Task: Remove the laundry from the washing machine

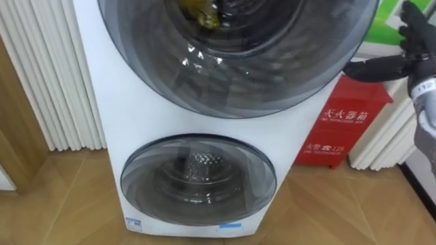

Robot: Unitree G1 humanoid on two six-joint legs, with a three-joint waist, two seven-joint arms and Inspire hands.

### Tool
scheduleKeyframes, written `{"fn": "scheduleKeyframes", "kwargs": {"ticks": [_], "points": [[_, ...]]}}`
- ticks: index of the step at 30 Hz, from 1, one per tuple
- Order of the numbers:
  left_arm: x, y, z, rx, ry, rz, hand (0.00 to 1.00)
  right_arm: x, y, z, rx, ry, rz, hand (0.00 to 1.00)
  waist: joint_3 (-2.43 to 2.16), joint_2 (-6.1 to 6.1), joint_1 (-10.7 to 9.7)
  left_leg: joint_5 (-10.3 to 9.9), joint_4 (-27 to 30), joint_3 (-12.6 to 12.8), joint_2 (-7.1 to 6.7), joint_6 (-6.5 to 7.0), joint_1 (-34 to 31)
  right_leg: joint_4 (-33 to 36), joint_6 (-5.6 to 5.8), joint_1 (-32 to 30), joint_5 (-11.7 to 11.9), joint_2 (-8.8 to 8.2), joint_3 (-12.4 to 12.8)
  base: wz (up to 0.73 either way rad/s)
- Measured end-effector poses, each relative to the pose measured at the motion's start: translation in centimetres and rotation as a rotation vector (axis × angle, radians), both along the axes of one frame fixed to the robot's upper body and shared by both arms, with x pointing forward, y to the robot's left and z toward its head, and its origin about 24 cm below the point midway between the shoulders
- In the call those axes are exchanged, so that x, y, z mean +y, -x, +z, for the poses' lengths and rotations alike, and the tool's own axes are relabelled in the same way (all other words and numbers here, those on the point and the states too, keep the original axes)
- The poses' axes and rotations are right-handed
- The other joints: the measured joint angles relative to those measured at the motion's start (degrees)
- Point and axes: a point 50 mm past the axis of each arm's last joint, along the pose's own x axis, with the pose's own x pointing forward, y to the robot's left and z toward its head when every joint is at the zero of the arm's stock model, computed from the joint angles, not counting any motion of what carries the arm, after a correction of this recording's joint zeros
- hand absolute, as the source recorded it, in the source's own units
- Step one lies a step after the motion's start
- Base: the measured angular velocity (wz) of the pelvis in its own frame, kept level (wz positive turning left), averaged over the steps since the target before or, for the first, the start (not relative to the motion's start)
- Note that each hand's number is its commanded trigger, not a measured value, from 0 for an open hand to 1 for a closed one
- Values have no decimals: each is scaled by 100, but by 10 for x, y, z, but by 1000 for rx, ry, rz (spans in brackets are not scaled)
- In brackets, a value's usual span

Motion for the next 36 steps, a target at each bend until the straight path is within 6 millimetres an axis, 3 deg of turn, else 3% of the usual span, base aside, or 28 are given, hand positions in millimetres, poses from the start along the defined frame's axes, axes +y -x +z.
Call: {"fn": "scheduleKeyframes", "kwargs": {"ticks": [16, 28, 36], "points": [[-1, 5, -2, 19, -20, 14, 0, 25, 37, -10, -76, 52, 44, 0, -21, 57, 22, -24, -48, 254, 89, -43, 124, 6, -43, 13, 26, 31, 22, -8], [-1, 19, -3, 49, -11, 36, 0, 28, 47, -22, -52, 46, 62, 0, -22, 55, 12, -50, -41, 228, 75, -23, 128, 17, -41, 31, 26, 10, 9, 0], [-3, 18, -4, 55, -6, 12, 0, 34, 48, -31, -16, 15, 104, 0, -17, 47, 5, -61, -24, 231, 68, -16, 125, 18, 0, 35, 1, 0, 15, 0]]}}
